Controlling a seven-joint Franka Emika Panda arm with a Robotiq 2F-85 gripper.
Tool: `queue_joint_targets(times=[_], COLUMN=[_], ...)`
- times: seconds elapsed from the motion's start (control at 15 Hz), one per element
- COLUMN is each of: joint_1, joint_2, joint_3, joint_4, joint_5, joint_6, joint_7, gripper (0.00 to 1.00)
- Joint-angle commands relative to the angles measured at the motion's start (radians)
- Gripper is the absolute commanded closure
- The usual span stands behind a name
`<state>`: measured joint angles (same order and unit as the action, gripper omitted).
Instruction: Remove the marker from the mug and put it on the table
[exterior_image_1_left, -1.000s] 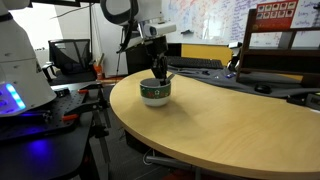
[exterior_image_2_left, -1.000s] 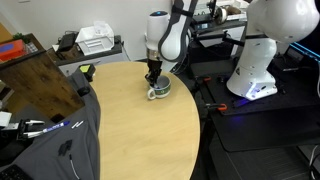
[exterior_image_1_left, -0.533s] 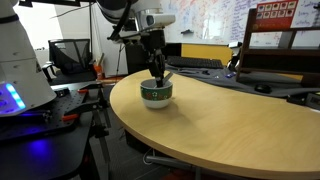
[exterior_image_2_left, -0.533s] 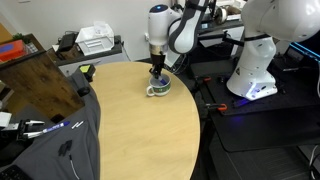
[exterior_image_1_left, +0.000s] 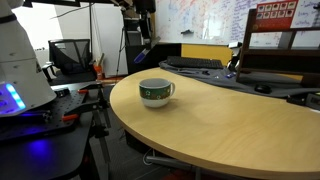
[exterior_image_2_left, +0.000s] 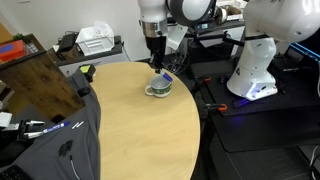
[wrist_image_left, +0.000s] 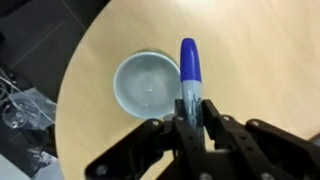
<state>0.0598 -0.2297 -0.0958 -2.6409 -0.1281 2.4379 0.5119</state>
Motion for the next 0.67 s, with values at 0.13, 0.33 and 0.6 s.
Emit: queue_joint_targets(times=[0.13, 0.33, 0.6], joint_1=[-0.021, -0.019, -0.013], joint_2=[0.086, 0.181, 0.327], joint_3=[0.045, 0.057, 0.091], joint_4=[0.150, 0.204, 0.284], joint_5=[0.185, 0.260, 0.272], joint_6=[-0.242, -0.181, -0.096], joint_7=[-0.230, -0.327, -0.359], gripper=[0.94, 0.94, 0.94])
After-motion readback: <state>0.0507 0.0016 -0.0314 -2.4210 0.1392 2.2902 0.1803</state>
